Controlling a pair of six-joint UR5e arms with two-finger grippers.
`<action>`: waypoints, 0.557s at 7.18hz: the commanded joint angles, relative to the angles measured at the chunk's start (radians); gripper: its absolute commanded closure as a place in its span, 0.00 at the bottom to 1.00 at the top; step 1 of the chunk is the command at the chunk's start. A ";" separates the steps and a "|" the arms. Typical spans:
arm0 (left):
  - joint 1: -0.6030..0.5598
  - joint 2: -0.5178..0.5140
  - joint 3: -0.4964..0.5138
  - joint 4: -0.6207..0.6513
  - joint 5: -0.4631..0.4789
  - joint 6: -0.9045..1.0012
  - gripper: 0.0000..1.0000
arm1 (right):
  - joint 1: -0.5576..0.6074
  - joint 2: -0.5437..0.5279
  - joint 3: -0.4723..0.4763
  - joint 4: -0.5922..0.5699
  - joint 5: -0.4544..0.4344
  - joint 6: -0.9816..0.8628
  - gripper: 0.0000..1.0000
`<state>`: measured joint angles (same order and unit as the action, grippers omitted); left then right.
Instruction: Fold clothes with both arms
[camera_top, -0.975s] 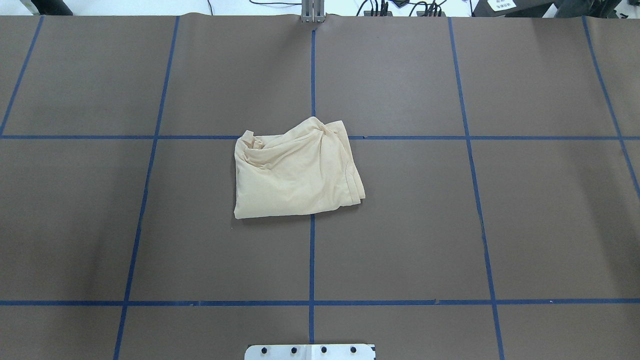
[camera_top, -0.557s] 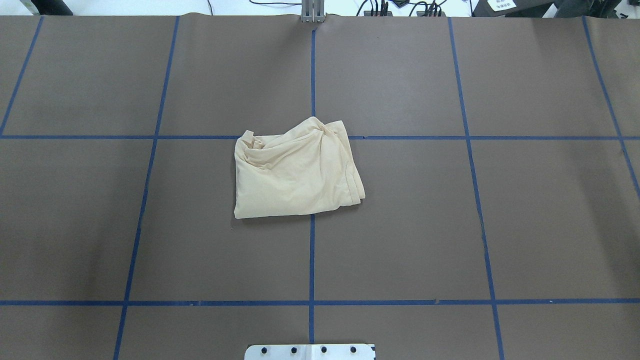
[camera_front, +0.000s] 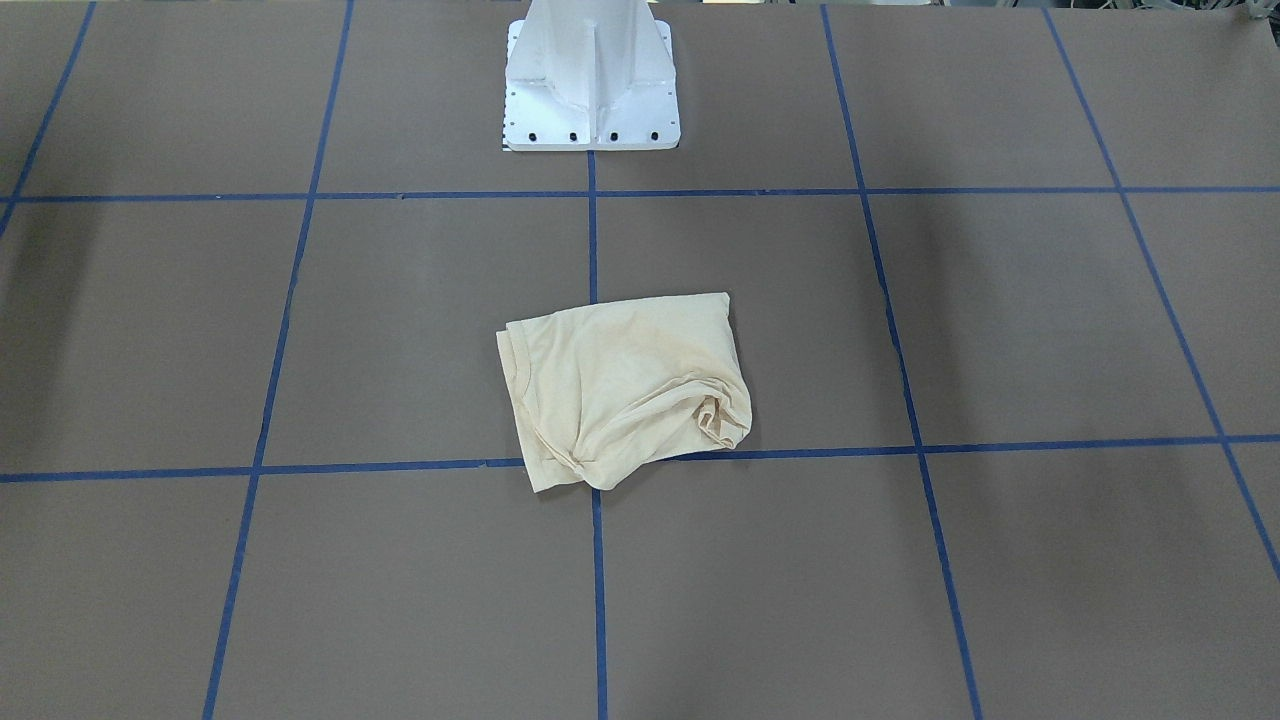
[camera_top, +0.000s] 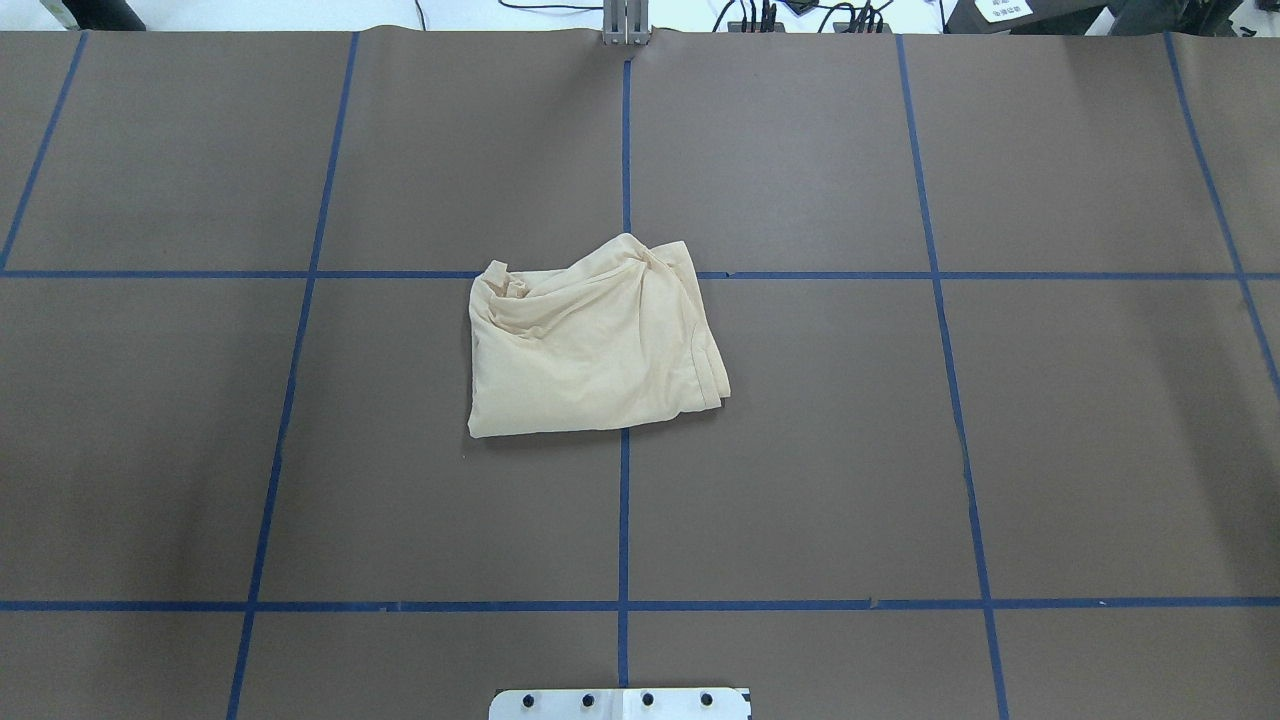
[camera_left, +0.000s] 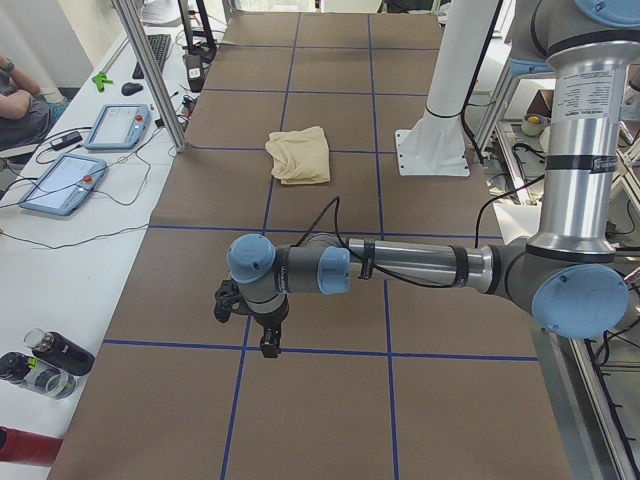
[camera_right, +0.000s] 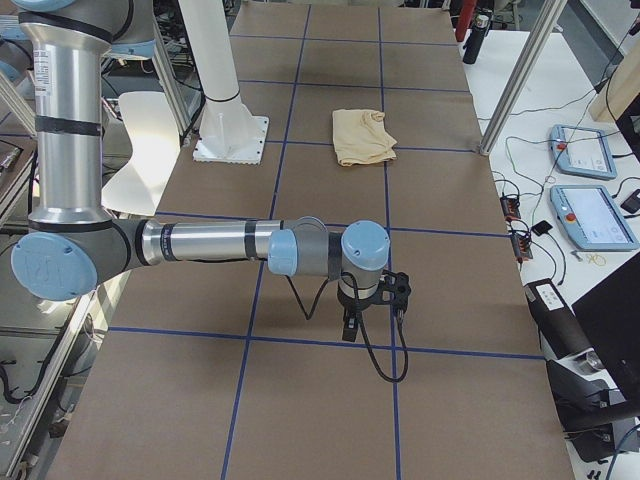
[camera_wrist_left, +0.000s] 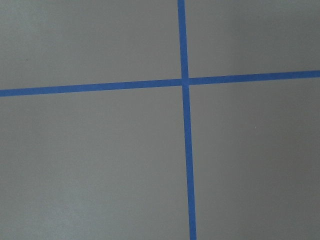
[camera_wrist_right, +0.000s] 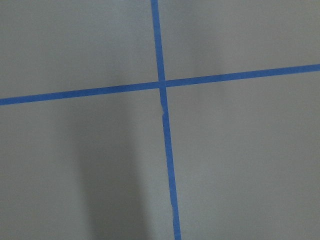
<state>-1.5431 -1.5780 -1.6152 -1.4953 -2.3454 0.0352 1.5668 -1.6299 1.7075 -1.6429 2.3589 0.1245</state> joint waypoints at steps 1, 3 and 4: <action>0.000 -0.002 0.000 0.000 -0.002 -0.011 0.01 | -0.001 0.002 0.004 0.000 0.002 0.024 0.00; 0.000 -0.008 -0.002 0.000 -0.002 -0.009 0.01 | 0.001 0.004 0.003 0.000 0.000 0.023 0.00; 0.000 -0.008 -0.002 0.000 -0.002 -0.008 0.01 | 0.001 0.004 0.003 0.000 0.000 0.023 0.00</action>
<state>-1.5432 -1.5849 -1.6163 -1.4956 -2.3466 0.0263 1.5670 -1.6267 1.7109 -1.6429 2.3594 0.1471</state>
